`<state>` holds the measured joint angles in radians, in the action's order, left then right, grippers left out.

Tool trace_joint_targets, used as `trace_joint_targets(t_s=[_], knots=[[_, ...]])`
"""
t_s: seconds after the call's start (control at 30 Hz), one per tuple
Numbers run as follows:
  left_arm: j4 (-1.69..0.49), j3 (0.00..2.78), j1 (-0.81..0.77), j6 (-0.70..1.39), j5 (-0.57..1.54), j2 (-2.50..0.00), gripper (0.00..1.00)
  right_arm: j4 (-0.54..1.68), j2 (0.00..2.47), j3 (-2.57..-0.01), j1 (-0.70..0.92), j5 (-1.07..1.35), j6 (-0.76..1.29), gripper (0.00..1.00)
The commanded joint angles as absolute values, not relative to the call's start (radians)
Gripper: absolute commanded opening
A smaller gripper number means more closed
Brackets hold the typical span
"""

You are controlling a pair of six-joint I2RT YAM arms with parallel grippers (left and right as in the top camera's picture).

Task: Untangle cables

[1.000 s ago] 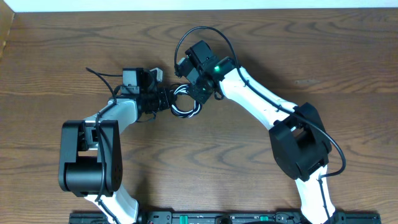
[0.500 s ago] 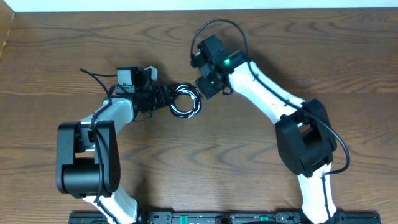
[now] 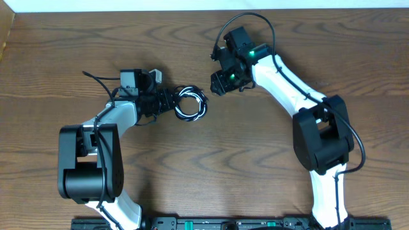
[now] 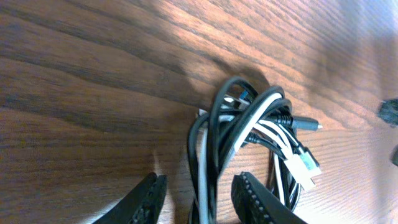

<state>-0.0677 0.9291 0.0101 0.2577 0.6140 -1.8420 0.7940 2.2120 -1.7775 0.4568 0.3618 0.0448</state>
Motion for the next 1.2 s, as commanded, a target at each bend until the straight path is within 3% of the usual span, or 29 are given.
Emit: trace_joint_targets(t_s=[0.0,0.07,0.13,0.17,0.43,0.63,0.83,1.1,1.17], knots=[[-0.075,0.935,-0.024,0.249,0.552,-1.847,0.38,0.808,2.261,-1.776,0.426,0.504,0.056,0.6],[-0.073,0.935,-0.045,0.249,0.522,-1.856,0.35,0.81,2.281,-1.776,0.418,0.566,0.056,0.61],[-0.065,0.935,-0.064,0.249,0.522,-1.861,0.13,0.81,2.305,-1.776,0.413,0.62,0.056,0.63],[-0.058,0.935,-0.075,0.249,0.523,-1.861,0.08,0.809,2.317,-1.776,0.413,0.643,0.055,0.63],[-0.015,0.941,-0.008,0.149,0.789,-1.802,0.07,0.768,2.409,-1.776,0.385,0.932,-0.041,0.61],[-0.009,0.941,0.108,0.073,1.111,-1.796,0.07,0.557,2.415,-1.776,0.346,1.28,-0.04,0.6],[-0.006,0.941,0.111,0.071,1.119,-1.796,0.07,0.452,2.415,-1.776,0.361,1.295,0.008,0.54],[0.007,0.941,0.109,0.019,1.204,-1.796,0.07,0.305,2.415,-1.776,0.369,1.384,0.143,0.54],[0.009,0.941,0.109,0.019,1.181,-1.796,0.07,0.307,2.415,-1.776,0.385,1.427,0.142,0.48]])
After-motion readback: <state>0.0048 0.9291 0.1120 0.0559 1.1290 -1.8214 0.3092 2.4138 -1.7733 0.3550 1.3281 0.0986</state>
